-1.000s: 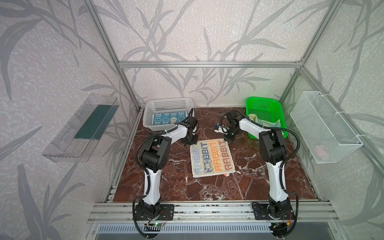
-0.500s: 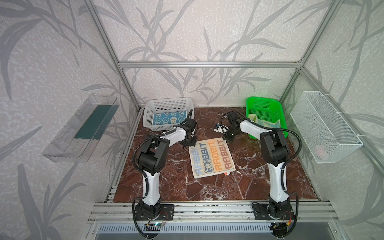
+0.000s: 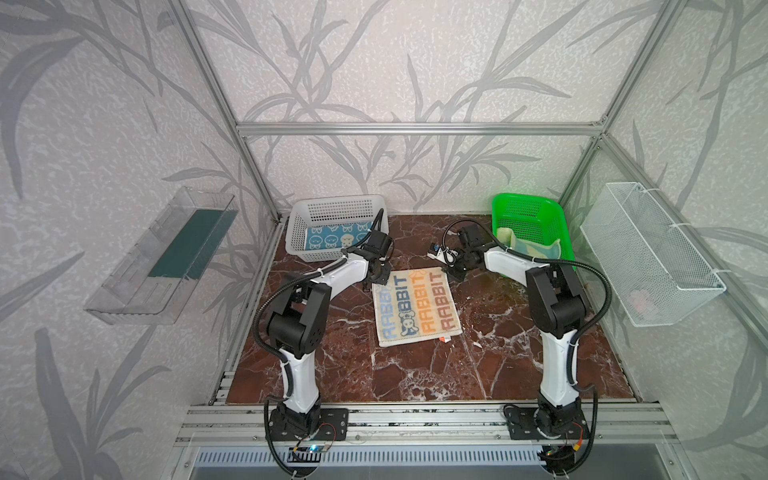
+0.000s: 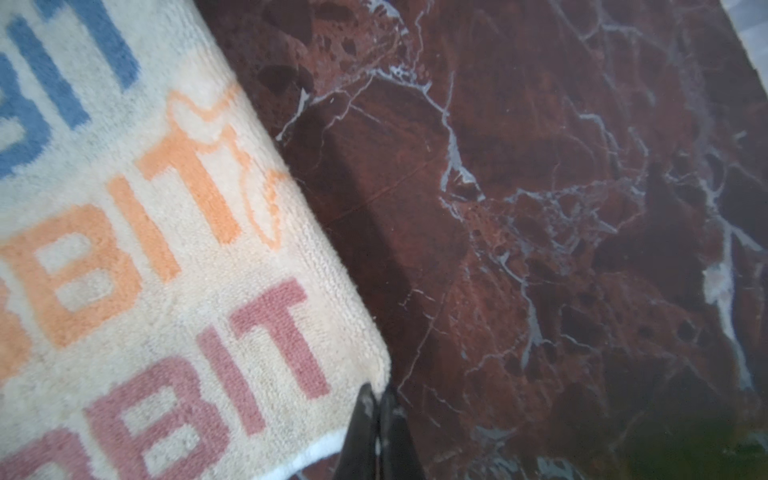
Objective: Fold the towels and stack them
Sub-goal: 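Grasp the far edge with both grippers and fold it toward the robot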
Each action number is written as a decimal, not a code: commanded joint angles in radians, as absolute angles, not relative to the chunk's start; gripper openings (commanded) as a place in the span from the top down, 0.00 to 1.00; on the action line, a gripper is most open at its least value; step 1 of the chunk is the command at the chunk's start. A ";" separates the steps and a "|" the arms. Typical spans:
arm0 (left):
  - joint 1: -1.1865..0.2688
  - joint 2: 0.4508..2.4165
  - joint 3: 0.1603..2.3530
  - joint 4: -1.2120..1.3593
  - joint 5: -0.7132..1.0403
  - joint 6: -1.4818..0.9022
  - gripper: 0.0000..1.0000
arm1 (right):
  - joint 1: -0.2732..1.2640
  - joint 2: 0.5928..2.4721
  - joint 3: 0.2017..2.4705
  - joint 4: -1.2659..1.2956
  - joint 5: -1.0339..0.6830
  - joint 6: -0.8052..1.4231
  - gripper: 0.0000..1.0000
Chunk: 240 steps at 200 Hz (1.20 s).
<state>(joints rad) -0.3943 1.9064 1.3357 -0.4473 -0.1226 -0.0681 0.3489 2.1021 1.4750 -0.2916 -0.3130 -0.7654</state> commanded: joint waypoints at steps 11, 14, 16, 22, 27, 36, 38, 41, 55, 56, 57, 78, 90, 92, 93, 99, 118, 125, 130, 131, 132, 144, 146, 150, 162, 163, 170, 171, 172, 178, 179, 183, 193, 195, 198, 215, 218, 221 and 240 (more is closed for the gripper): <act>-0.390 1.807 1.317 -0.381 -0.172 -0.013 1.00 | 0.341 2.012 1.438 -0.221 -0.334 -0.747 1.00; -0.390 1.799 1.309 -0.373 -0.170 -0.012 1.00 | 0.341 2.006 1.432 -0.216 -0.336 -0.747 1.00; -0.391 1.793 1.302 -0.366 -0.167 -0.012 1.00 | 0.341 2.003 1.428 -0.212 -0.338 -0.747 1.00; -0.391 1.775 1.282 -0.347 -0.163 -0.012 1.00 | 0.341 1.991 1.413 -0.202 -0.344 -0.747 1.00; -0.390 1.760 1.265 -0.333 -0.158 -0.010 1.00 | 0.341 1.981 1.401 -0.194 -0.353 -0.749 1.00; -0.391 1.731 1.230 -0.304 -0.148 -0.006 1.00 | 0.341 1.961 1.374 -0.180 -0.376 -0.760 1.00; -0.391 1.724 1.222 -0.298 -0.146 -0.005 1.00 | 0.341 1.955 1.366 -0.174 -0.380 -0.761 1.00; -0.391 1.715 1.210 -0.288 -0.136 -0.004 1.00 | 0.341 1.949 1.354 -0.162 -0.385 -0.762 1.00; -0.391 1.675 1.154 -0.244 -0.082 0.026 1.00 | 0.341 1.919 1.298 -0.105 -0.412 -0.768 1.00; -0.391 1.673 1.149 -0.241 -0.081 0.026 1.00 | 0.341 1.918 1.294 -0.102 -0.415 -0.769 1.00; -0.391 1.669 1.144 -0.238 -0.078 0.027 1.00 | 0.341 1.916 1.290 -0.099 -0.417 -0.770 1.00; -0.391 1.618 1.067 -0.185 -0.048 0.019 1.00 | 0.341 1.877 1.226 -0.069 -0.437 -0.770 1.00; -0.392 1.586 1.022 -0.152 -0.040 0.017 1.00 | 0.343 1.855 1.194 -0.059 -0.434 -0.774 1.00; -0.392 1.581 1.016 -0.148 -0.039 0.017 1.00 | 0.342 1.851 1.189 -0.056 -0.433 -0.773 1.00; -0.392 1.578 1.012 -0.146 -0.038 0.018 1.00 | 0.341 1.850 1.186 -0.055 -0.433 -0.773 1.00; -0.392 1.563 0.991 -0.132 -0.032 0.017 1.00 | 0.342 1.838 1.170 -0.049 -0.432 -0.778 1.00; -0.393 1.514 0.930 -0.098 0.002 0.029 1.00 | 0.341 1.811 1.127 -0.043 -0.446 -0.794 1.00; -0.394 1.496 0.912 -0.091 0.007 0.028 1.00 | 0.342 1.801 1.113 -0.041 -0.449 -0.797 1.00; -0.396 1.485 0.900 -0.088 0.010 0.024 1.00 | 0.342 1.795 1.103 -0.039 -0.452 -0.798 1.00; -0.396 1.482 0.898 -0.088 0.009 0.023 1.00 | 0.342 1.794 1.101 -0.039 -0.453 -0.800 1.00; -0.397 1.481 0.894 -0.087 0.008 0.023 1.00 | 0.342 1.793 1.098 -0.038 -0.454 -0.800 1.00; -0.405 1.451 0.868 -0.086 -0.011 0.014 1.00 | 0.342 1.773 1.066 -0.028 -0.460 -0.813 1.00; -0.408 1.444 0.863 -0.086 -0.013 0.011 1.00 | 0.342 1.770 1.060 -0.025 -0.462 -0.815 1.00; -0.411 1.434 0.856 -0.087 -0.017 0.009 1.00 | 0.342 1.763 1.049 -0.021 -0.466 -0.817 1.00; -0.417 1.404 0.837 -0.094 -0.013 -0.001 1.00 | 0.342 1.738 1.018 -0.003 -0.474 -0.823 1.00; -0.418 1.401 0.837 -0.095 -0.011 -0.001 1.00 | 0.342 1.737 1.015 -0.001 -0.474 -0.823 1.00; -0.422 1.384 0.828 -0.102 0.000 -0.005 1.00 | 0.342 1.723 0.999 0.008 -0.476 -0.824 1.00; -0.423 1.381 0.827 -0.103 0.002 -0.006 1.00 | 0.342 1.721 0.997 0.010 -0.477 -0.824 1.00; -0.424 1.379 0.825 -0.105 0.004 -0.006 1.00 | 0.342 1.720 0.996 0.010 -0.477 -0.824 1.00; -0.428 1.366 0.818 -0.113 0.020 -0.008 1.00 | 0.342 1.712 0.989 0.009 -0.484 -0.827 1.00; -0.430 1.364 0.817 -0.115 0.022 -0.007 1.00 | 0.342 1.712 0.988 0.008 -0.484 -0.827 1.00; -0.434 1.358 0.812 -0.118 0.031 -0.008 1.00 | 0.343 1.713 0.983 0.004 -0.488 -0.830 1.00; -0.448 1.345 0.802 -0.120 0.041 -0.011 1.00 | 0.344 1.676 0.972 -0.001 -0.494 -0.834 1.00; -0.451 1.343 0.799 -0.123 0.043 -0.013 1.00 | 0.344 1.673 0.969 0.000 -0.494 -0.834 1.00; -0.457 1.340 0.797 -0.125 0.044 -0.015 1.00 | 0.345 1.668 0.965 0.000 -0.494 -0.834 1.00; -0.491 1.332 0.783 -0.137 0.038 -0.033 1.00 | 0.346 1.647 0.945 0.003 -0.495 -0.828 1.00; -0.499 1.330 0.780 -0.138 0.033 -0.036 1.00 | 0.345 1.643 0.941 0.003 -0.494 -0.827 1.00; -0.505 1.327 0.776 -0.138 0.026 -0.037 1.00 | 0.345 1.638 0.937 0.004 -0.494 -0.826 1.00; -0.536 1.308 0.751 -0.144 -0.004 -0.058 1.00 | 0.345 1.609 0.911 0.000 -0.497 -0.824 1.00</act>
